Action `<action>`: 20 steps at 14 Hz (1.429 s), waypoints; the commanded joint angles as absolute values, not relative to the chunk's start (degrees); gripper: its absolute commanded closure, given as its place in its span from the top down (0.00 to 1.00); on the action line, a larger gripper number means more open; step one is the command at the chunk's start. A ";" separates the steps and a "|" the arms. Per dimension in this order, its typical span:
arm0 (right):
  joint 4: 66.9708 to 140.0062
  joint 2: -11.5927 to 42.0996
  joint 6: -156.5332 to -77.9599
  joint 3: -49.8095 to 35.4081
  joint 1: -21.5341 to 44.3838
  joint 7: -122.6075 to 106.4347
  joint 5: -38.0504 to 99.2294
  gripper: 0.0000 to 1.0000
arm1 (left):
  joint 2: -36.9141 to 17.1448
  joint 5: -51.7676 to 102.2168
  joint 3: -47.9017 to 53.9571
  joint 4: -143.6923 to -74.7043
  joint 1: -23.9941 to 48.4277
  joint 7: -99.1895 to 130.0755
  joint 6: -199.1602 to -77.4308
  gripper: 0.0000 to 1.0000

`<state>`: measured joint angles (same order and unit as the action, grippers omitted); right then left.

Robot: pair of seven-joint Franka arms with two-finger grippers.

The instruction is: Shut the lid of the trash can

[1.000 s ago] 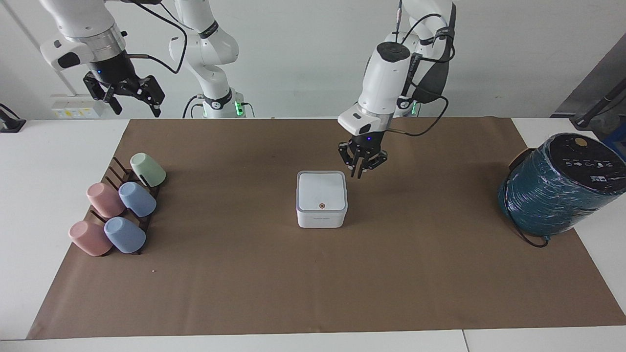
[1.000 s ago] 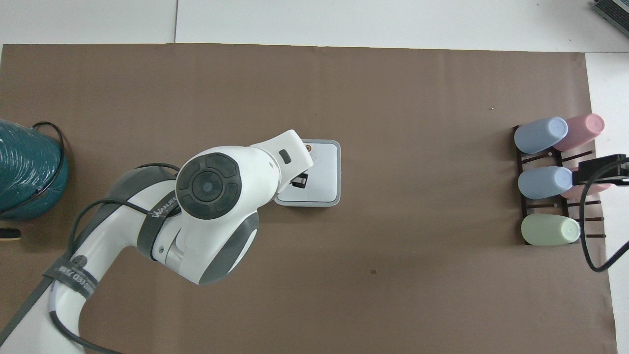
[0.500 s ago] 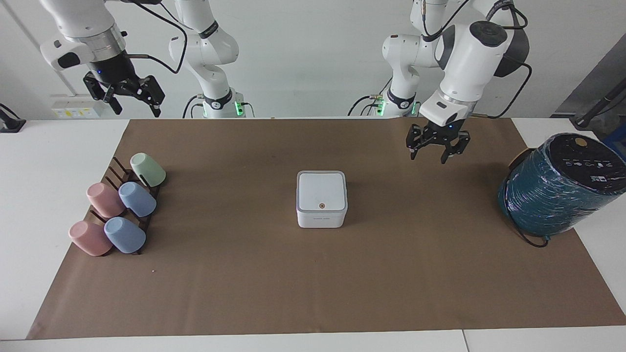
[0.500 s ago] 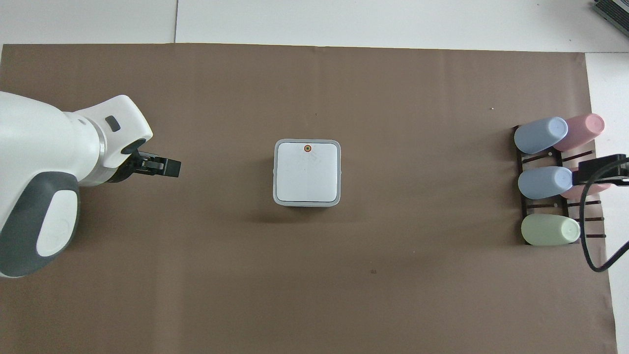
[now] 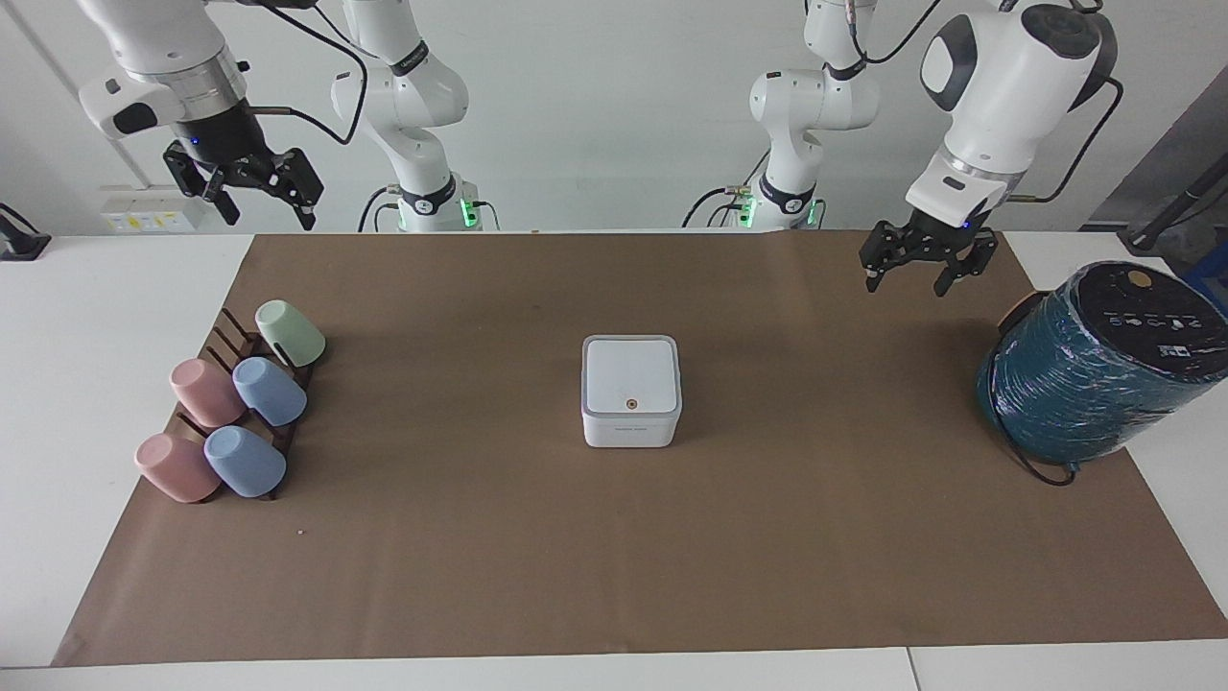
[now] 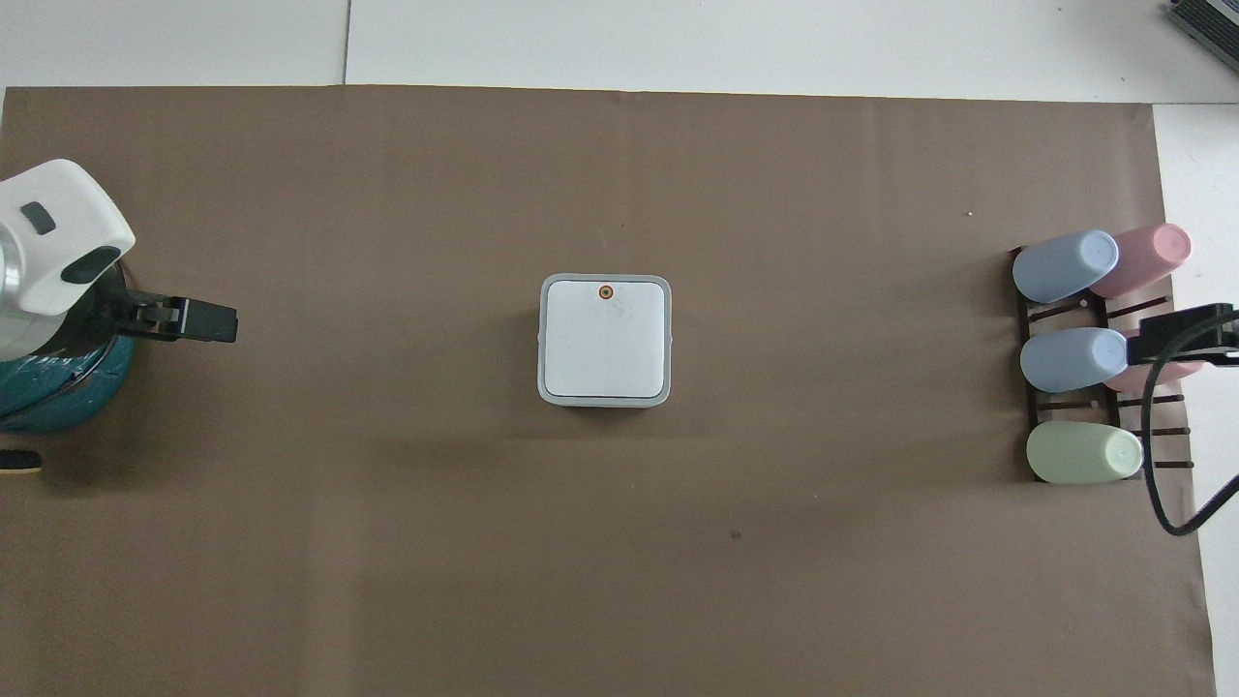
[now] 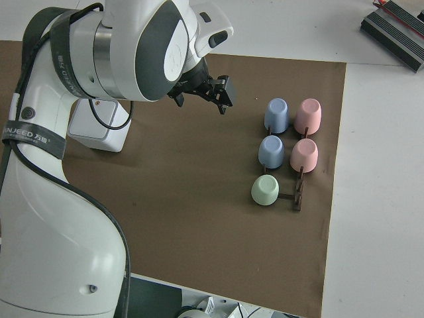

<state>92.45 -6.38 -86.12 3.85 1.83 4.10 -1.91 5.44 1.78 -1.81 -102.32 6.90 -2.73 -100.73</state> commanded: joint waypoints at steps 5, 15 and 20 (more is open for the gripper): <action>94.22 -7.91 -86.84 3.52 1.49 4.13 -2.02 1.00 | -1.49 3.78 -1.67 -83.60 2.73 -6.59 -84.21 1.00; 94.22 -7.91 -86.84 3.52 1.49 4.22 -2.02 1.00 | 2.02 3.52 -1.06 -86.48 3.78 -6.86 -81.56 1.00; 94.22 -7.91 -86.84 3.52 1.49 4.13 -2.02 1.00 | 2.02 3.52 -0.97 -86.49 3.69 -6.15 -82.35 1.00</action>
<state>92.45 -6.39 -86.12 3.85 1.83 4.10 -1.91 0.34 3.03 -0.74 -84.54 3.51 -5.96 -81.84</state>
